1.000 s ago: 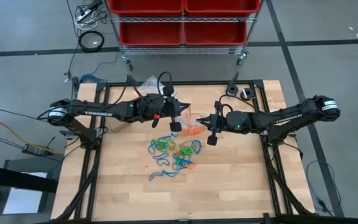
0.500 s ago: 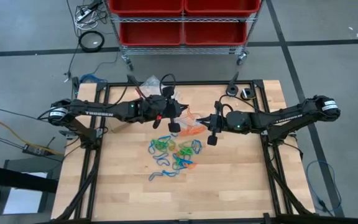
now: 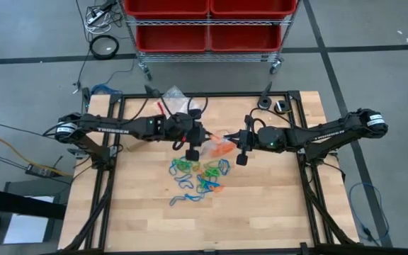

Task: Sort rubber bands
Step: Put the orange rubber band into the transparent zip bag

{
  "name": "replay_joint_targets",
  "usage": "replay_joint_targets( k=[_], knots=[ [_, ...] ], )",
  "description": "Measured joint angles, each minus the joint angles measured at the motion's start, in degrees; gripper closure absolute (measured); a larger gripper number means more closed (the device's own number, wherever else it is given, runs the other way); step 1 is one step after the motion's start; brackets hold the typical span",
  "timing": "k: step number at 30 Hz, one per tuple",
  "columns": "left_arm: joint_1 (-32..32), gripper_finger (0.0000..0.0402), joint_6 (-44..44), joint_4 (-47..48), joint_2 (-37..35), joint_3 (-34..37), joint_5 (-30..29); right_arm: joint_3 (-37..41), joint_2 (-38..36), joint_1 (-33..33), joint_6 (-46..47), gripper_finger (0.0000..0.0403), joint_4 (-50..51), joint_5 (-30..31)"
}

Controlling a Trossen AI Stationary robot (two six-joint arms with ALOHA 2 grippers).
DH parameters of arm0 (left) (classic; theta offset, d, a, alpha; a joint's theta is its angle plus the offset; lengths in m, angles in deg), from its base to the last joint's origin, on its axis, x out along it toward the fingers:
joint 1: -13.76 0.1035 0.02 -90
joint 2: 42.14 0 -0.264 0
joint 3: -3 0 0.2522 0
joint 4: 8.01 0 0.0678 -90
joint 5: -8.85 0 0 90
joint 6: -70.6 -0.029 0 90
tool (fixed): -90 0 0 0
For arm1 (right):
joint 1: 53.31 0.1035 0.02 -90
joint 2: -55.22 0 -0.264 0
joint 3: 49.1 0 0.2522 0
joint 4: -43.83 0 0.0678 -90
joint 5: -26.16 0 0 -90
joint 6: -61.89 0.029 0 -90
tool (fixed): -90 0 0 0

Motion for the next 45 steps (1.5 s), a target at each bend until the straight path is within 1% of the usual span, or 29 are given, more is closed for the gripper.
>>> replay_joint_targets(
  k=[4,8,11,16,18,21,23,25,28,30,34,37,39,40,45],
  knots=[
    [-1.13,0.0271,0.43,0.63,-0.18,0.00,-0.53,0.00,0.00,-0.06,-0.02,0.0403,0.08,0.04],
    [-2.28,0.0234,0.42,0.59,-1.80,0.01,-4.80,0.00,0.00,-0.06,-0.02,0.0403,0.30,0.15],
    [-2.89,0.0216,0.43,0.28,-3.93,0.00,-7.52,0.00,0.02,-0.11,-0.02,0.0403,1.00,0.19],
    [-4.17,0.0204,2.00,1.71,-7.37,-0.01,-7.87,0.06,0.02,-0.13,-0.04,0.0403,1.01,0.20],
    [-4.78,0.0204,4.28,4.92,-7.90,-0.02,-6.49,0.07,0.02,-0.15,-0.02,0.0403,1.08,0.46],
    [-5.78,0.0204,7.95,10.44,-7.67,0.09,-2.11,0.07,0.02,-0.15,-0.02,0.0403,1.06,0.54],
    [-6.61,0.0204,9.41,11.62,-7.40,1.70,1.36,0.07,0.02,-0.15,-0.01,0.0403,1.05,0.61],
    [-7.47,0.0204,10.10,10.92,-7.32,5.15,3.90,0.07,0.02,-0.15,-0.01,0.0403,0.98,0.61],
    [-8.58,0.0204,11.26,5.33,-7.21,11.71,4.76,0.06,0.02,-0.15,0.02,0.0403,0.67,0.61],
    [-9.02,0.0204,12.42,-0.40,-7.23,16.85,4.73,0.07,0.02,-0.15,0.03,0.0403,0.42,0.59],
    [-9.23,0.0204,14.59,-17.30,-6.06,28.08,5.10,0.05,0.02,-0.15,0.04,0.0403,0.20,0.59],
    [-9.03,0.0204,15.81,-31.72,-3.75,34.48,5.87,0.05,0.02,-0.19,0.02,0.0403,-0.10,0.59],
    [-8.60,0.0204,15.96,-37.10,-1.10,36.55,6.07,0.04,0.02,-0.36,0.02,0.0403,-0.33,0.54],
    [-8.37,0.0204,16.25,-38.31,0.48,36.80,6.36,0.04,0.02,-0.40,0.03,0.0403,-0.31,0.55],
    [-7.25,0.0204,17.06,-39.69,9.31,33.86,9.07,0.04,0.02,-0.70,0.02,0.0403,-0.51,0.54]
  ],
)
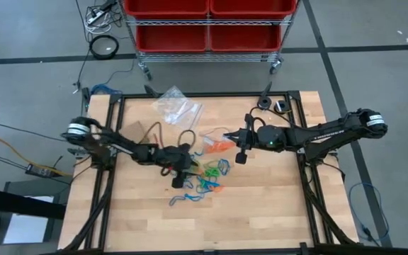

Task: Sort rubber bands
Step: Put the orange rubber band into the transparent zip bag

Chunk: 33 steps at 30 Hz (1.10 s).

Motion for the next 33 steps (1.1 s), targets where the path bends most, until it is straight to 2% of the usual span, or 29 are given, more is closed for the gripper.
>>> replay_joint_targets(
  k=[5,7,9,13,14,18,23,29,33],
  knots=[
    [0.19,0.0206,-0.05,1.15,7.35,-5.08,-0.06,0.00,0.00,0.02,0.09,0.0403,0.02,-0.05],
    [0.40,0.0220,-0.01,3.76,9.06,-7.38,0.01,0.00,0.00,0.02,0.09,0.0403,0.39,-0.09],
    [0.42,0.0257,-0.55,7.35,9.75,-9.69,0.03,-0.02,0.00,0.02,0.09,0.0403,0.39,-0.11],
    [0.33,0.0375,-4.73,14.78,8.72,-12.35,0.23,-0.02,0.00,0.02,0.11,0.0403,0.58,-0.13],
    [0.38,0.0385,-5.30,16.62,8.21,-12.73,0.15,-0.02,0.00,0.02,0.11,0.0403,0.51,-0.13],
    [0.29,0.0395,-8.03,24.72,4.24,-15.41,-1.11,-0.02,0.00,0.02,0.44,0.0403,0.61,-0.13],
    [-1.24,0.0397,-10.77,32.33,-4.06,-19.00,-2.51,-0.02,0.00,0.04,0.52,0.0403,0.48,-0.72],
    [-3.32,0.0399,-13.84,33.40,-14.53,-22.26,-2.84,-0.02,0.00,0.04,0.58,0.0403,0.14,-0.74],
    [-3.73,0.0399,-16.95,30.92,-18.32,-24.78,-7.52,-0.04,0.00,0.04,0.66,0.0403,0.04,-1.11]
  ],
)
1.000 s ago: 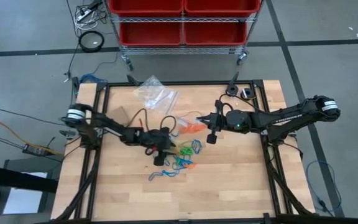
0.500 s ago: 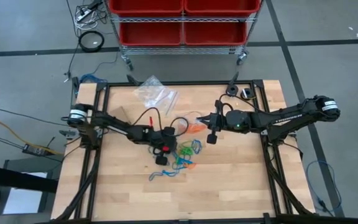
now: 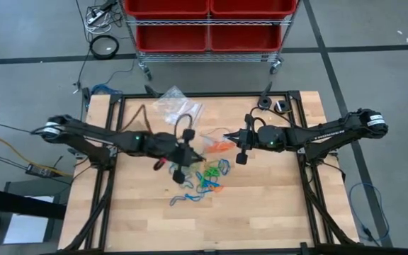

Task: Sort rubber bands
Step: Put the orange rubber band into the transparent zip bag

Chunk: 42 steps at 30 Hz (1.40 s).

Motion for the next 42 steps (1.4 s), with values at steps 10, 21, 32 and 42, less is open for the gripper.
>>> replay_joint_targets(
  k=[10,21,32,42],
  knots=[
    [9.44,0.0398,-4.05,-6.89,1.10,-4.75,-6.35,-0.01,0.00,0.00,0.58,0.0403,-0.41,-0.07],
    [16.98,0.0397,11.14,-8.71,8.11,-6.06,10.22,-0.01,-0.02,0.00,0.34,0.0403,-0.01,-0.07],
    [16.87,0.0389,13.85,-3.87,9.84,-6.38,14.05,-0.01,-0.02,0.00,0.34,0.0403,0.22,-0.03],
    [16.90,0.0277,13.89,4.09,9.97,-11.27,13.29,-0.01,-0.02,0.02,0.32,0.0403,0.11,-0.03]
  ],
)
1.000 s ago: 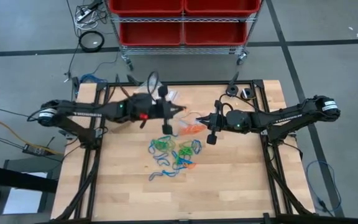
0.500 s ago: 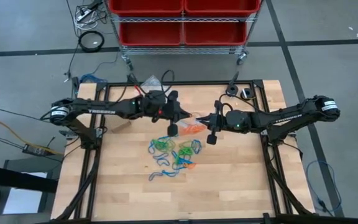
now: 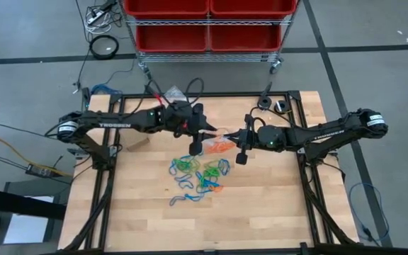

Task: Sort rubber bands
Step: Put the orange rubber band into the transparent zip bag

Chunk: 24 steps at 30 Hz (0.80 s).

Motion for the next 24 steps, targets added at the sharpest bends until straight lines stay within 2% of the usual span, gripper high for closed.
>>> replay_joint_targets(
  k=[4,8,19,24],
  knots=[
    [0.00,0.0240,0.36,1.47,-0.02,-0.99,0.18,0.00,0.00,0.00,-0.07,0.0403,-0.02,0.00],
    [0.00,0.0220,0.39,2.93,-0.02,-1.19,-0.58,0.00,0.00,0.00,-0.09,0.0403,-0.02,0.00],
    [1.22,0.0213,2.85,10.42,-0.02,-1.19,-0.89,0.00,0.00,0.00,-0.10,0.0403,-0.17,0.00],
    [1.11,0.0213,3.89,9.98,-0.02,-1.66,4.17,0.00,0.00,0.00,-0.09,0.0403,-0.41,0.00]
  ],
)
